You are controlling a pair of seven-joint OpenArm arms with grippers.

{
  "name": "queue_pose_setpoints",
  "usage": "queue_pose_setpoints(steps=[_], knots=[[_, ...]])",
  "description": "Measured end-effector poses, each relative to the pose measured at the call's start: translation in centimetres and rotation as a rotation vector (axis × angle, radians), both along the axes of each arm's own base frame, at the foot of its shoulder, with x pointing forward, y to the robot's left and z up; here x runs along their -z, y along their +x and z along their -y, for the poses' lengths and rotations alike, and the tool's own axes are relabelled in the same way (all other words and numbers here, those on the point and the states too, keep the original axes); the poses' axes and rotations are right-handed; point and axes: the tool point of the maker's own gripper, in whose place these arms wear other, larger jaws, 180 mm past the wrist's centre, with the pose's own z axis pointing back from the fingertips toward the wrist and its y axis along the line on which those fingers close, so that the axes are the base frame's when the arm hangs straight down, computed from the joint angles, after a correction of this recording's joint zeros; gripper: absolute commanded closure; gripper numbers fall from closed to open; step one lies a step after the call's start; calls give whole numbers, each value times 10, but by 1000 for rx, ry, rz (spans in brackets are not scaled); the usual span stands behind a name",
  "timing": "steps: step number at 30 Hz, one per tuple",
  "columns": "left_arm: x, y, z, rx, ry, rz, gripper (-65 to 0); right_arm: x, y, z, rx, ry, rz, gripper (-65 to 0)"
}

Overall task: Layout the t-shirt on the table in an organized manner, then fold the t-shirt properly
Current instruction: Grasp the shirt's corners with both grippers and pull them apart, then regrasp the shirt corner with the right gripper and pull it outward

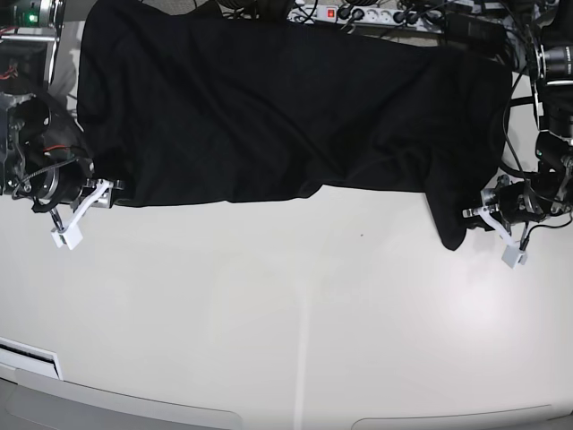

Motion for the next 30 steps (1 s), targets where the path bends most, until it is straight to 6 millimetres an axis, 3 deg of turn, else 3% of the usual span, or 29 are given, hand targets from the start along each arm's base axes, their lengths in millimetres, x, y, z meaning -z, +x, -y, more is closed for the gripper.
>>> queue_pose_setpoints(steps=[2, 3, 6, 7, 10, 13, 18, 23, 30], knots=[[-1, -1, -3, -1, 5, -1, 0, 1, 2, 3, -5, -25, -1, -353], [-1, -1, -4, -1, 8, -3, 0, 2, 3, 6, -7, -45, 4, -303], [-1, -2, -7, -2, 15, -4, 0, 6, 1, 12, -9, -85, 11, -44], [-1, -2, -8, -2, 17, -5, 0, 6, 1, 12, -11, -86, 12, 0], [-4, -3, -17, -5, 35, -8, 0, 3, 4, 8, -40, -77, 32, 0], [-13, -4, -42, -18, 91, -18, 0, -5, 14, 12, -39, -86, 52, 0], [-52, 10, -88, -66, 153, 45, 0, -24, 25, 45, 25, -159, 78, 0], [-59, 19, -86, -62, 150, 76, 0, -34, 31, 55, 18, -237, 100, 0], [-84, 45, -85, -68, 146, 164, 0, -51, 41, 62, 42, -298, 142, 0]])
